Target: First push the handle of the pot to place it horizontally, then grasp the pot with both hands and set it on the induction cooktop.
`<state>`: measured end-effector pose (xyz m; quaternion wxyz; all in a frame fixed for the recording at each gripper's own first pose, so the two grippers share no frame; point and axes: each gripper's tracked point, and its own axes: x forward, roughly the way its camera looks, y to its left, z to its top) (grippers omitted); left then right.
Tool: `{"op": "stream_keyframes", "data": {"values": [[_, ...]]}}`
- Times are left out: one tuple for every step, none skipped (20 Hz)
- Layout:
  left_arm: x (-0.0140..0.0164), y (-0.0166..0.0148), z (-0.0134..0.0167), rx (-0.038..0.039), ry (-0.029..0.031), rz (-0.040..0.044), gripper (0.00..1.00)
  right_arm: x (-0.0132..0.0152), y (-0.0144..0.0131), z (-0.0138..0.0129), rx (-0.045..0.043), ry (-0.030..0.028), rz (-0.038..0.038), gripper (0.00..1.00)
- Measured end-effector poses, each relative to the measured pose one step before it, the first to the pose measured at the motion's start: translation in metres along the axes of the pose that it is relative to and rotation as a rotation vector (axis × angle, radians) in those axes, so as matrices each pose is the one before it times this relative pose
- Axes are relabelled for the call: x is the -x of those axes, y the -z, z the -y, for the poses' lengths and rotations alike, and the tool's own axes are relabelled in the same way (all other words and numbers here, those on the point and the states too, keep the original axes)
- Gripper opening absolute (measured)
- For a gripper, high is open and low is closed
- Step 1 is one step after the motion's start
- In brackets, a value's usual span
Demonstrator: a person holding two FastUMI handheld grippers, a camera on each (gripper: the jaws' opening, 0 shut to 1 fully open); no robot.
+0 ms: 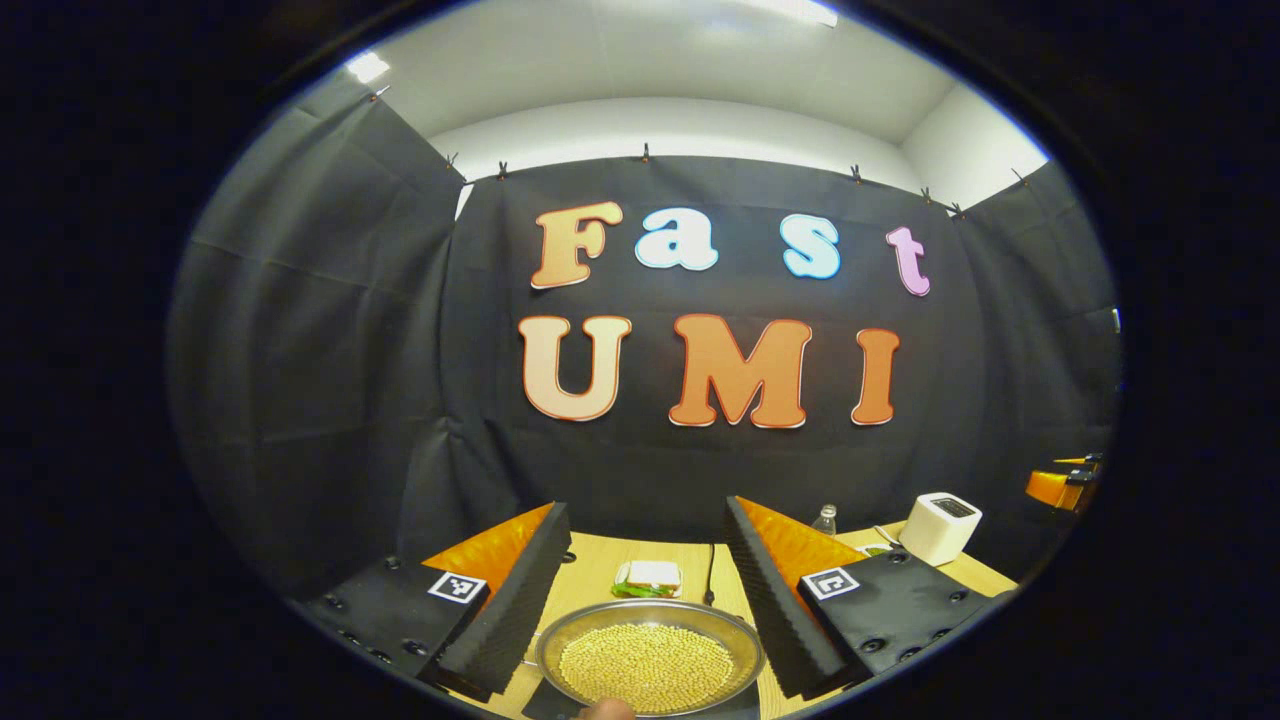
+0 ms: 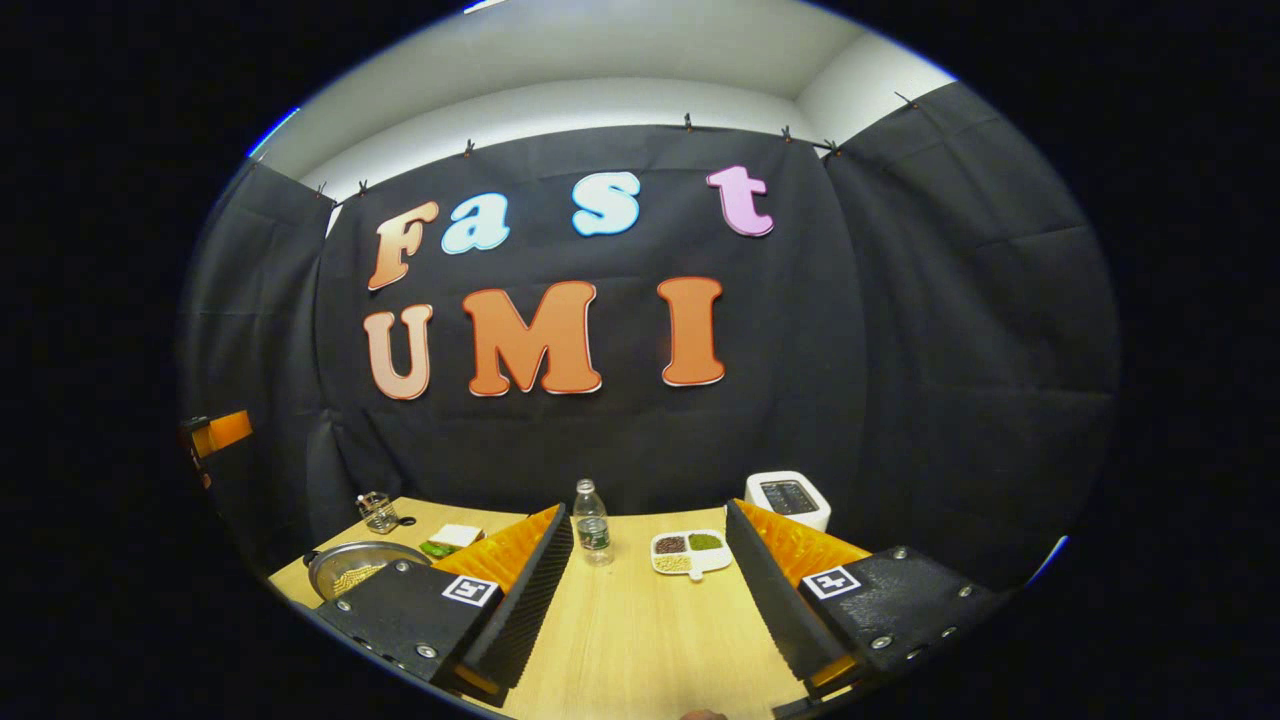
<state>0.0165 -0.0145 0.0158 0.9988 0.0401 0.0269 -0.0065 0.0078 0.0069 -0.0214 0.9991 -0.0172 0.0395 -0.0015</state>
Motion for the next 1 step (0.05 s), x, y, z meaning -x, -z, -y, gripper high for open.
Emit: {"op": "stream_keyframes", "data": {"values": [[0.00335, -0.00616, 0.00090, 0.00280, 0.00594, 0.01057, 0.99, 0.00380, -0.00511, 0.00913, 0.00651, 0.01325, 0.01149, 0.95]]}}
